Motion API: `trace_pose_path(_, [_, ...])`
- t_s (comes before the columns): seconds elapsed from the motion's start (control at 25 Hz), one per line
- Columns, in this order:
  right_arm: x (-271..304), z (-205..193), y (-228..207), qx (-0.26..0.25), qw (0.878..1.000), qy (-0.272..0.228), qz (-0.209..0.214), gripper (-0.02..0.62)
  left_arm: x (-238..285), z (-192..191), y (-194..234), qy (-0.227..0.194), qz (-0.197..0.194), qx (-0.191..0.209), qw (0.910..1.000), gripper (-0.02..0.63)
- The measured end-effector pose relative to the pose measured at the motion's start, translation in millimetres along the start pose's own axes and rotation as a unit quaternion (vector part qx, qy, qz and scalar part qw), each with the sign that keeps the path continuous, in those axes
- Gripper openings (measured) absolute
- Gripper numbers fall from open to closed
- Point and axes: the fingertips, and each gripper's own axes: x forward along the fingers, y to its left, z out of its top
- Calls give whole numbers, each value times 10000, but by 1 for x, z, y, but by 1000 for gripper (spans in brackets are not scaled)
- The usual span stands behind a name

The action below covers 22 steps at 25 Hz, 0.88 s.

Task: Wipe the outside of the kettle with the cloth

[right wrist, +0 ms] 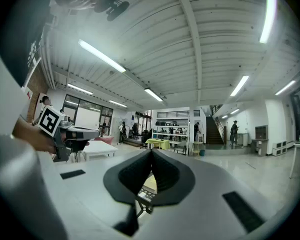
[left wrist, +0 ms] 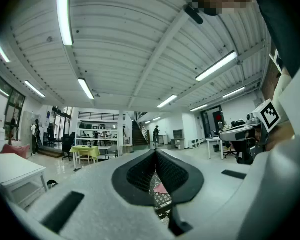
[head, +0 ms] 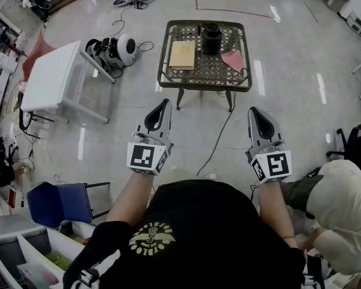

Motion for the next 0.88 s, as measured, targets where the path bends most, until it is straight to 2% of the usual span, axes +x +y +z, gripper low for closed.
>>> trace_pose_path(0.2, [-15, -4, -8, 246, 9997, -66, -25, 11, -10, -3, -14, 74, 42, 35, 10000, 5])
trace_pose_path(0.52, [-18, -11, -7, 362, 9993, -40, -17, 11, -14, 0, -24, 123, -52, 231, 9996, 6])
trace_pose_path(0.88, [8, -24, -20, 349, 9992, 96, -190, 11, 11, -19, -3, 182, -132, 54, 9997, 5])
